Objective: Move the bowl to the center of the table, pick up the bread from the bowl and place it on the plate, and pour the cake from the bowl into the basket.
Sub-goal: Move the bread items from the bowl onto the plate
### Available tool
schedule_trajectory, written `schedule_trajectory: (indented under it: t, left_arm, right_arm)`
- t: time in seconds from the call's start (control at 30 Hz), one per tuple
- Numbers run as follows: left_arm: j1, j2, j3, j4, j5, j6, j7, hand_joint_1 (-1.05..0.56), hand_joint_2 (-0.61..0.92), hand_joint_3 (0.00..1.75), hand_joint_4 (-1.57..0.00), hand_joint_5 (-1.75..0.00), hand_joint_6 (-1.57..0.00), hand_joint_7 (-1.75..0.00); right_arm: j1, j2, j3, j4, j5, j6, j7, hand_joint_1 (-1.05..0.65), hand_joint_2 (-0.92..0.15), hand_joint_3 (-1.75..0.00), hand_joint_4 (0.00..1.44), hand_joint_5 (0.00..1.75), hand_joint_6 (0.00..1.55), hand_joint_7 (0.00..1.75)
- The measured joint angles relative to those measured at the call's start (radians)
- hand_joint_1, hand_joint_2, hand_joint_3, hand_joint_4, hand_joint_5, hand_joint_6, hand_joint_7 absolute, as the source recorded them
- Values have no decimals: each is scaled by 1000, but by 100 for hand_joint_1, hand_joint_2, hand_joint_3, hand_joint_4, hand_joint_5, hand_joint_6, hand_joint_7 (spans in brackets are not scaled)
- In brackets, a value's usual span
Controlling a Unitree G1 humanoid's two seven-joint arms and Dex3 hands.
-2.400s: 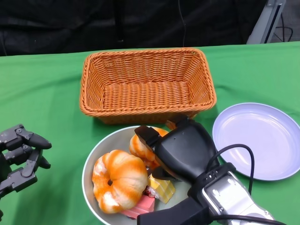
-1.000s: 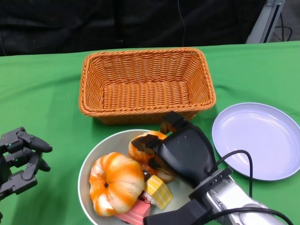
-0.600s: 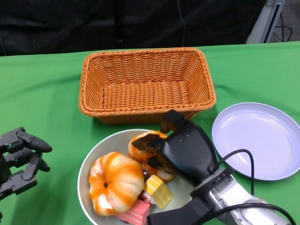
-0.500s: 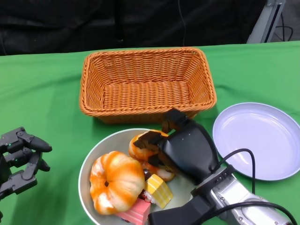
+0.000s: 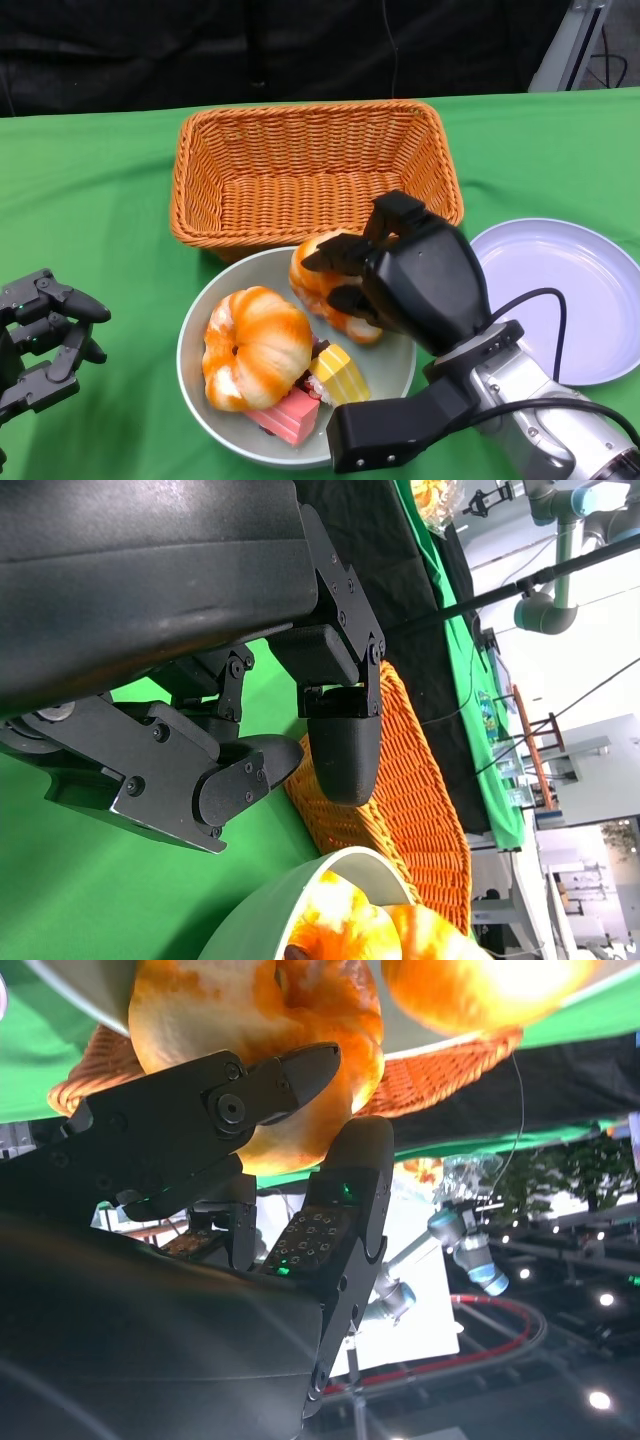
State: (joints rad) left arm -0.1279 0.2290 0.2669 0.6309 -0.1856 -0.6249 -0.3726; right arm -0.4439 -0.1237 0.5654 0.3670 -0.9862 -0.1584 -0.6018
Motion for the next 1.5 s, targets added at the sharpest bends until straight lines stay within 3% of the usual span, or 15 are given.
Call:
schedule_trajectory:
  t: [0.4,0.6,0.7,0.83,1.0,1.07,1.27,1.5]
  left_arm:
    - [-1,1,-1,2,1,0,5,-7,65,87,-77,-144,-83,-110]
    - [-1,1,-2,2,0,0,5,-7,66,85,-77,-143,-82,-111]
    - [-1,1,-2,2,0,0,5,-7,67,84,-77,-144,-82,-112]
    - [-2,1,-2,2,-2,0,5,-7,67,83,-76,-144,-82,-111]
    - [-3,1,-3,2,1,-1,5,-7,68,81,-76,-143,-81,-110]
    - [-3,1,-4,2,1,-1,6,-7,68,80,-76,-143,-82,-110]
    - [-4,1,-3,3,-1,-2,5,-5,69,79,-78,-142,-83,-108]
    - [-5,2,-4,4,0,-6,5,-7,68,79,-79,-142,-84,-107]
  right_arm:
    - [23,5,-52,-86,104,-20,80,-21,-81,-1,83,111,113,23]
    - [56,29,-97,-100,226,-46,125,-13,-84,-2,88,106,113,22]
    - [69,49,-122,-120,298,-46,189,-12,-86,-1,87,111,113,21]
    - [97,78,-174,-179,438,-11,312,-12,-90,-1,76,136,108,29]
    - [128,99,-224,-225,553,13,409,-14,-90,0,75,161,101,44]
    - [142,115,-250,-256,606,47,449,-18,-92,-1,70,171,93,60]
    - [179,129,-327,-362,715,170,534,-23,-92,-1,69,175,88,72]
    - [208,114,-409,-425,767,215,561,-22,-92,-1,69,172,87,78]
